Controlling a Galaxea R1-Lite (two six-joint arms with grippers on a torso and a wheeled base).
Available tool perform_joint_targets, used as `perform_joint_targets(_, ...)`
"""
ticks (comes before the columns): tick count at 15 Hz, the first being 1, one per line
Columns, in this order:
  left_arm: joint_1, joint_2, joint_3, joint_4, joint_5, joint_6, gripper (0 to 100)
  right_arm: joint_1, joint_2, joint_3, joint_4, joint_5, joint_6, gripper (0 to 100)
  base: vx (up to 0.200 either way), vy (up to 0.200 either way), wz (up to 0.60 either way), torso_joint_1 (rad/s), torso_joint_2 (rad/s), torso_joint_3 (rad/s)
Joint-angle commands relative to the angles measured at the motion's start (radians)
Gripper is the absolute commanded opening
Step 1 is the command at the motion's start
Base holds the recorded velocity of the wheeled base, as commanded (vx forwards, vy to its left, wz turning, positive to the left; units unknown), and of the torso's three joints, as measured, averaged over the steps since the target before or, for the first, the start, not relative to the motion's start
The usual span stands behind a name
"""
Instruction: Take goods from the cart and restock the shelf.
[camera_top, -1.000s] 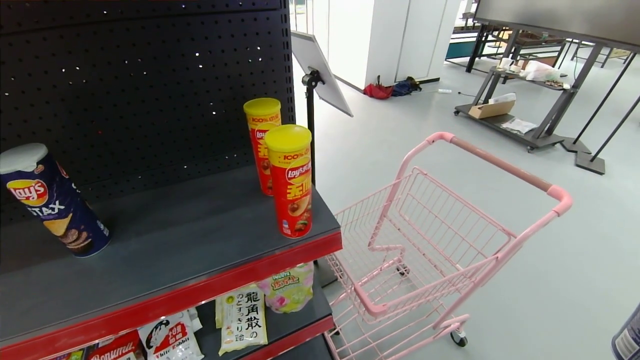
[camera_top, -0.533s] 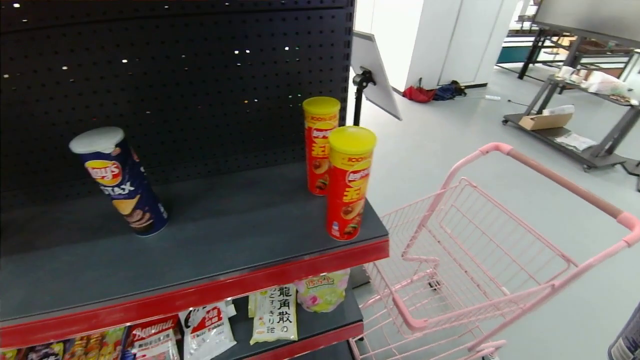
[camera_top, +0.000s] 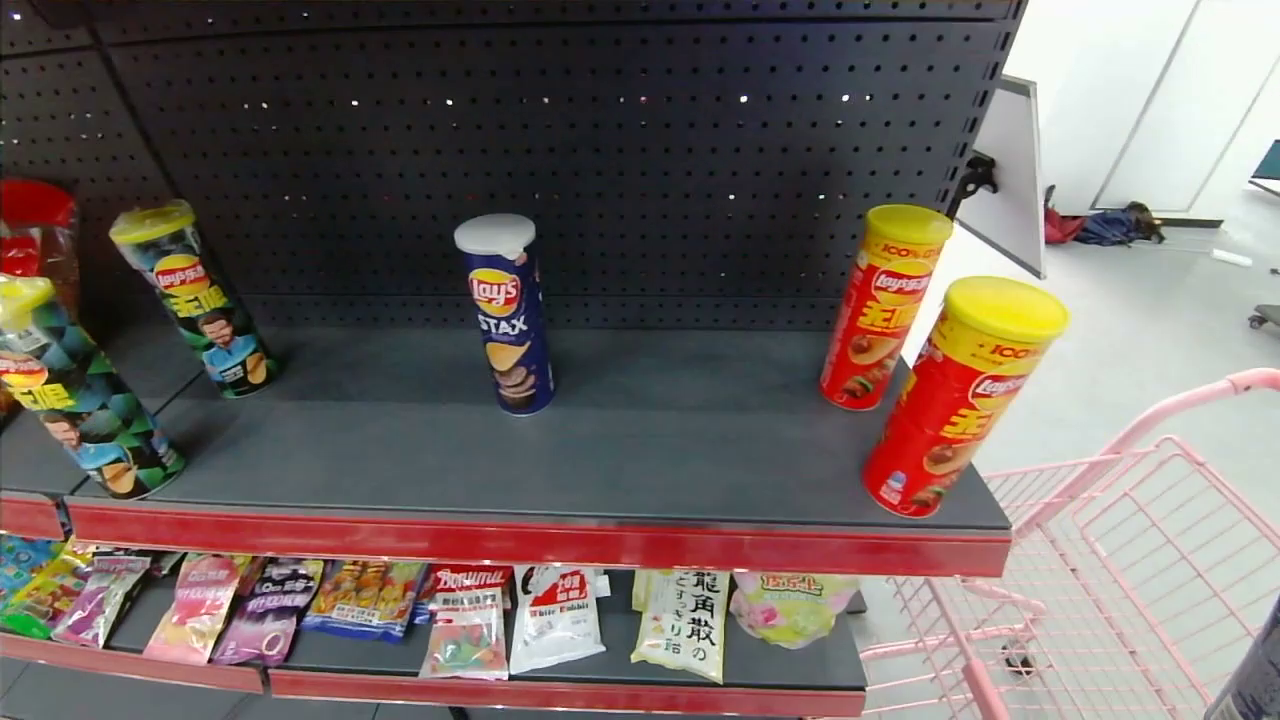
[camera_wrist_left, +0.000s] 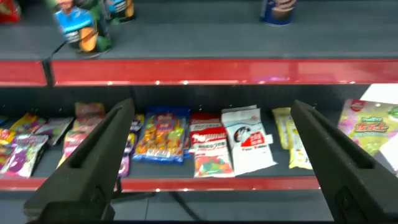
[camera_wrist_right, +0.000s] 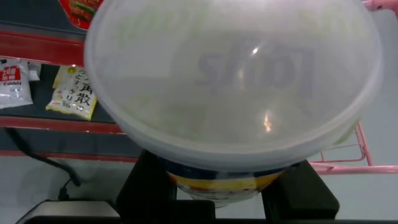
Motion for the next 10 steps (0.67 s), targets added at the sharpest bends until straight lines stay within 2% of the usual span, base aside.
perform_joint_targets(1, 0.0, 0.001, -0.001, 0.0, 0.0, 0.0, 100, -0.002, -0.051, 0.026, -0.016, -0.001, 0.005, 0, 0.0, 0.0, 0.0, 0.0, 0.0, 0.0)
perform_joint_targets(3, 0.0, 0.001, 0.001, -0.002, 0.0, 0.001, 100, -0.006, -0.137, 0.061, -0.019, -0.002, 0.01, 0, 0.0, 0.0, 0.0, 0.0, 0.0, 0.0)
perform_joint_targets(10, 0.0, 0.001, 0.001, -0.002, 0.0, 0.006, 100, 0.003, -0.255, 0.109, -0.013, -0.001, 0.007, 0, 0.0, 0.2, 0.0, 0.001, 0.0, 0.0)
